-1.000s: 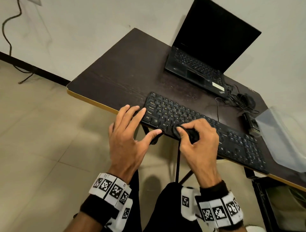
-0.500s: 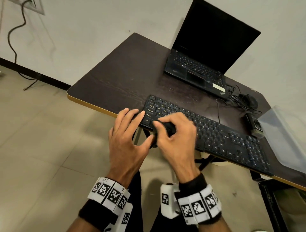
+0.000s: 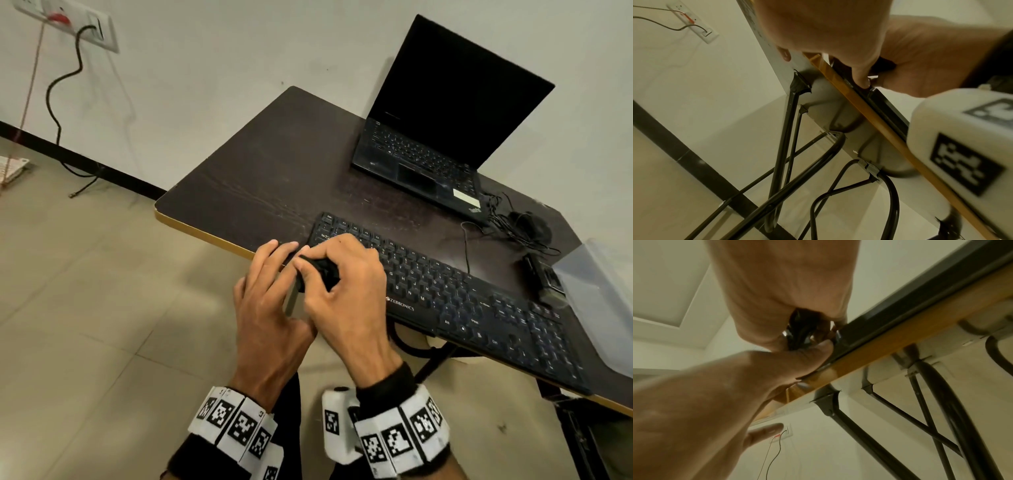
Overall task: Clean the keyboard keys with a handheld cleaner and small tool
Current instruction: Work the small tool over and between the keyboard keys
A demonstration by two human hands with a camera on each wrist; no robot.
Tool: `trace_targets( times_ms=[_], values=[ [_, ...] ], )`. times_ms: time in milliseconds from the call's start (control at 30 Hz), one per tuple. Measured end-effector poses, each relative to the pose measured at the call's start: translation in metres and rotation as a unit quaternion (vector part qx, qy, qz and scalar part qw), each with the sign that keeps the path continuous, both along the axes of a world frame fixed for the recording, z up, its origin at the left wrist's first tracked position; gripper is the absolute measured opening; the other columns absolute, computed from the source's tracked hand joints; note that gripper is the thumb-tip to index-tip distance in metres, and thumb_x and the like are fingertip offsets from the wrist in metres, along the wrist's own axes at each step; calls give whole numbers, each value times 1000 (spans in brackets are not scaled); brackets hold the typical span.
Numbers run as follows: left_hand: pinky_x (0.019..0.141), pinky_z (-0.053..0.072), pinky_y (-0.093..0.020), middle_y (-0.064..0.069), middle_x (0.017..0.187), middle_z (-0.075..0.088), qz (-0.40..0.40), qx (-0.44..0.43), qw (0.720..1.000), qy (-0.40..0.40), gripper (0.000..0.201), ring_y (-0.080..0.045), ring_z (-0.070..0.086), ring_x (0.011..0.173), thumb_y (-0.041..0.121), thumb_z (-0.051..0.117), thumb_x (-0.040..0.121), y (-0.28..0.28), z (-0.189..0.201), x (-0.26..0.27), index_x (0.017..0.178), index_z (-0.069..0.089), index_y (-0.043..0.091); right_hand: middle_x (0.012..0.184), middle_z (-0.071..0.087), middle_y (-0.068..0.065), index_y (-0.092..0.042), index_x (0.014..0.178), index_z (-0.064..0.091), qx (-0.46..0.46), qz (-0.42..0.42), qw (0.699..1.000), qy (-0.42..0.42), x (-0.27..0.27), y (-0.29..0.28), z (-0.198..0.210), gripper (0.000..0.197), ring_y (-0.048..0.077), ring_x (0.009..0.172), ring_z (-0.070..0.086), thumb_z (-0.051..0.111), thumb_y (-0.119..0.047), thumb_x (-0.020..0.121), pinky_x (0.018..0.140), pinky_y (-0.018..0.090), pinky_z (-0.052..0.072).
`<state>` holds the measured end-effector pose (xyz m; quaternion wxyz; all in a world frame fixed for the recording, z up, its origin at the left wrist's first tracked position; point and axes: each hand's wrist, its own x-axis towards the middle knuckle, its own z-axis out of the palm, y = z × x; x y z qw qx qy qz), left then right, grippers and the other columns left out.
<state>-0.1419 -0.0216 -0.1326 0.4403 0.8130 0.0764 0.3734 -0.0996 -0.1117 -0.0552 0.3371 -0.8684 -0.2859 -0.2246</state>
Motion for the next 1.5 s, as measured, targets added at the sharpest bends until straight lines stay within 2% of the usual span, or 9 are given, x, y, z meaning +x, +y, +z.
trace_targets(
  times_ms=[267,400,533,733,967,1167,1267,1400,1500],
  values=[
    [107,41,-49,14,152,54,16,-1,999,27,76,-10,36,153,69,67,82,-4,5,-1,144,62,25,86,69,-15,-26,84,77,16,-96,995,6,9,-68,5,11,10,81,67,87,-21,85,80,54,56],
    [108,41,-52,12,154,53,15,3,1000,16,71,-12,34,154,55,69,82,-4,4,-4,145,61,24,87,68,-16,-25,85,77,58,-55,997,8,4,-35,-2,4,6,83,66,79,-27,87,81,48,56],
    [107,39,-52,16,155,50,10,-4,999,36,70,-7,29,156,36,70,81,-5,9,-4,149,56,28,92,67,-18,-26,88,76,29,-19,999,10,3,0,0,4,-4,86,58,79,-24,89,89,27,43],
    [110,37,-51,18,154,51,25,-3,998,53,69,-7,31,154,68,62,86,-5,10,0,145,60,32,85,70,-15,-27,81,77,22,-91,995,22,14,-65,7,10,7,80,67,84,-22,86,79,44,58],
    [110,33,-50,18,155,50,12,-9,999,44,66,-6,28,156,60,57,88,-5,10,-3,146,60,30,84,67,-17,-27,80,75,22,-53,997,45,16,-23,7,6,9,80,65,77,-31,85,82,44,56],
    [109,32,-52,18,155,51,10,4,999,53,63,-5,29,155,52,57,85,-1,13,-6,144,60,31,86,66,-15,-27,82,74,-26,1,998,59,16,-3,14,8,6,83,62,80,-24,87,89,41,51],
    [110,31,-48,19,153,53,26,19,998,58,66,-5,32,154,65,61,87,-1,11,-3,143,62,30,83,64,-19,-27,78,74,-34,-59,996,57,19,-41,19,14,4,79,61,85,-23,85,84,40,53],
    [112,30,-49,18,153,53,29,14,998,52,69,-6,31,154,68,64,87,-6,10,0,144,62,29,82,70,-17,-32,74,73,-19,-165,982,87,10,-101,19,23,0,78,64,89,-19,83,73,18,47],
    [111,32,-53,18,156,49,22,8,998,54,68,-7,27,156,63,66,88,-8,8,2,149,56,33,81,70,-15,-31,75,75,4,-171,983,69,9,-95,14,22,1,78,65,89,-16,82,72,21,48]
  ],
)
